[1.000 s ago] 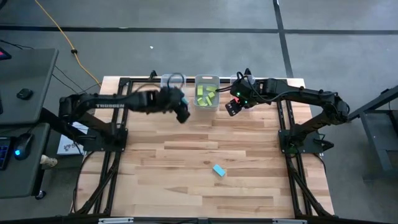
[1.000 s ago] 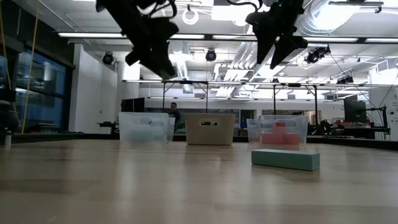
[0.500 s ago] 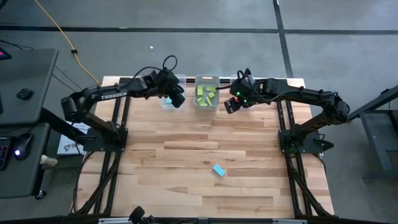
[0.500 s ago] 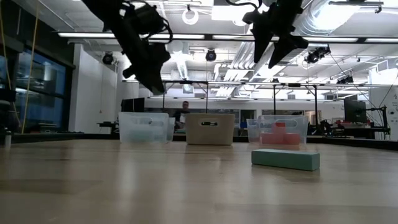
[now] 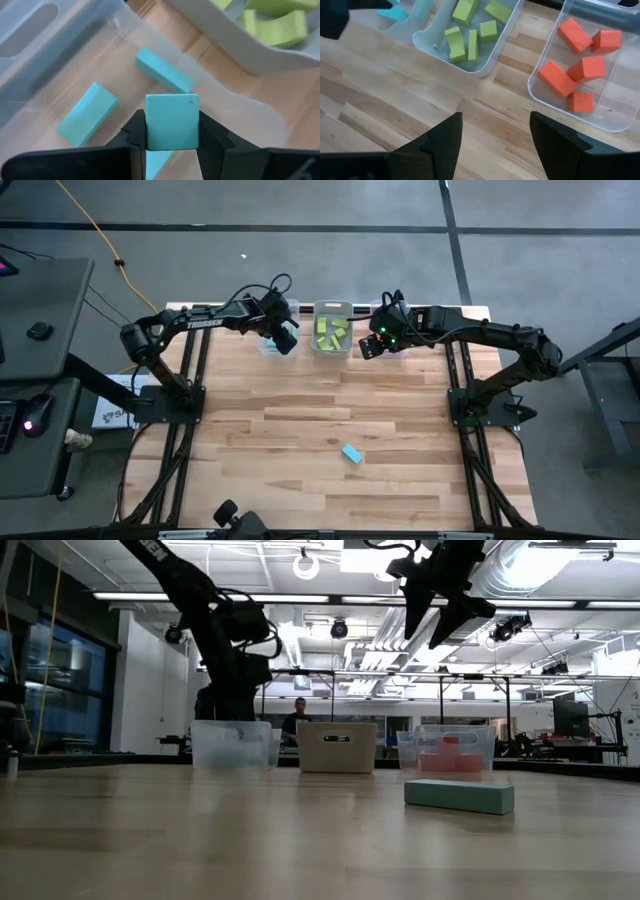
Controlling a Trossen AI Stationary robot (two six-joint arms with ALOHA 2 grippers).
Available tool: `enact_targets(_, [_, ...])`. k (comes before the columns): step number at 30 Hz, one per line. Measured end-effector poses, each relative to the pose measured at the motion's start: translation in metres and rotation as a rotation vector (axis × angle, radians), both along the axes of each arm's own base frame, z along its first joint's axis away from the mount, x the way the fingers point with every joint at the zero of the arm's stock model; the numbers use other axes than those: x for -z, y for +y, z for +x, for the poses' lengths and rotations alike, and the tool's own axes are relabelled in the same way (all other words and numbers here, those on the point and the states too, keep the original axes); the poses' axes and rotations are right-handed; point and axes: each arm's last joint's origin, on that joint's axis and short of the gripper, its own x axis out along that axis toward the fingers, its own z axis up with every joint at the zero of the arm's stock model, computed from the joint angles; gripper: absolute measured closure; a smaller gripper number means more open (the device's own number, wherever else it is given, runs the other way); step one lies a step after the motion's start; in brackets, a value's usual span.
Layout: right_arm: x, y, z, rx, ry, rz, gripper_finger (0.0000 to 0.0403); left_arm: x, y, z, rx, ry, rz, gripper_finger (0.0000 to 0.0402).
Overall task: Sort & place blocks by color
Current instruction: Put the blue block into the left transparent bin
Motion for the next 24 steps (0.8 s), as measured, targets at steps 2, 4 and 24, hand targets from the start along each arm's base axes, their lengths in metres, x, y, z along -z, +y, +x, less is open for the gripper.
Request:
enact_targets(2, [0.000, 0.000, 0.000, 0.006, -0.002, 0.001, 0.0181, 0.006, 0.004, -0.001, -0.009, 0.013, -0.013, 0.0319])
enact_targets(4, [0.000, 0.000, 0.000, 0.006, -0.002, 0.001, 0.0181, 0.012, 0.007, -0.002, -0.007, 0.029, -0.026, 0.0319])
enact_targets(24, [-0.002, -0.001, 0.003, 0.005, -0.036, -0.009, 0.0181, 0.022, 0.016, -0.001, 0.029, 0.051, 0.006, 0.0297])
